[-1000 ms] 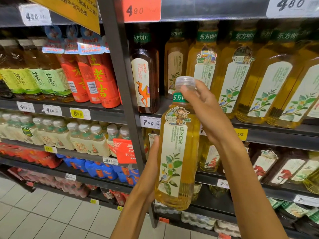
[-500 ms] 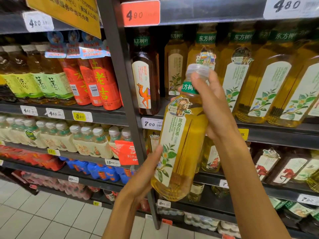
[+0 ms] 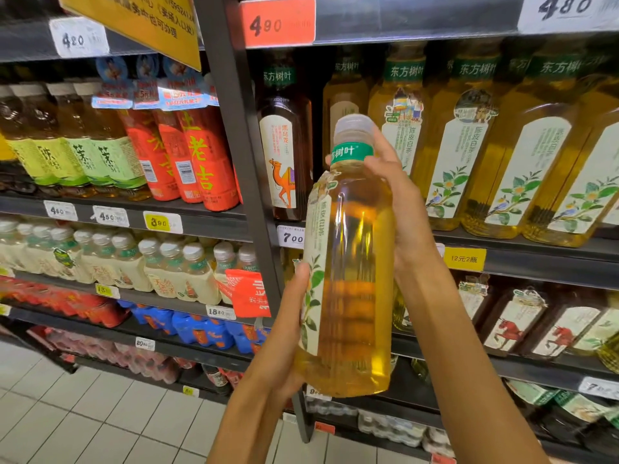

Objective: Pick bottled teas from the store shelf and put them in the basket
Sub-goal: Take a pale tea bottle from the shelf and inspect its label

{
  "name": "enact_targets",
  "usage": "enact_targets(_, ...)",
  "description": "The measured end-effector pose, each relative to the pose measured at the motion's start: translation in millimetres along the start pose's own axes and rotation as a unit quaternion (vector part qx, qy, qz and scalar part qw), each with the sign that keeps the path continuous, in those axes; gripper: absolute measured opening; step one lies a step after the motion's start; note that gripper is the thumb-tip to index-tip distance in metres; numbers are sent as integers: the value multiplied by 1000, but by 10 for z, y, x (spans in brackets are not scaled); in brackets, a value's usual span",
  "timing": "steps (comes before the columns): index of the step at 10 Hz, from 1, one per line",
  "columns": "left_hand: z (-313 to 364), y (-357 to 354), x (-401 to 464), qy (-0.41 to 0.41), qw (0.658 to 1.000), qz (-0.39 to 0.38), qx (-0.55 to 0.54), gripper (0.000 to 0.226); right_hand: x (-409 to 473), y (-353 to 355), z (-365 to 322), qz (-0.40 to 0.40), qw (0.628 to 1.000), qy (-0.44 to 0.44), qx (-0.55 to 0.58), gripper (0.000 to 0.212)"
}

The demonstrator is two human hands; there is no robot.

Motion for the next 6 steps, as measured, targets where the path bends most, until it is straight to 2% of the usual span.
enact_targets(1, 182, 60, 51, -48, 996, 20, 74, 62, -22, -20, -186, 12, 998, 53, -11, 51)
enact_targets(2, 266, 51, 103, -76, 990, 40, 111, 63, -109, -99, -313, 8, 990, 120, -73, 59)
enact_targets(3, 188, 57, 158, -94, 988, 50, 109, 73, -207, -185, -339, -8, 980, 162, -114, 60)
enact_targets(4, 90, 136, 220, -108, 987, 86, 86, 92, -295, -283, -306, -42, 971, 184, -143, 57)
enact_targets(5, 66, 110, 234, -99, 993, 49, 35, 85, -262, -293, -233, -42, 969, 175, -168, 57)
enact_targets(6, 0, 84, 227, -71, 997, 1, -8, 71, -122, -213, -74, -56, 975, 90, -195, 55)
Point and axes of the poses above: each hand's wrist, its own x-axis towards the middle knuckle, its own y-axis out of the back of the hand, z = x × y, the point moved 10 cm from there along x, towards the middle knuckle, and after that the axes turned 13 degrees about z, right-handed, at the moved point
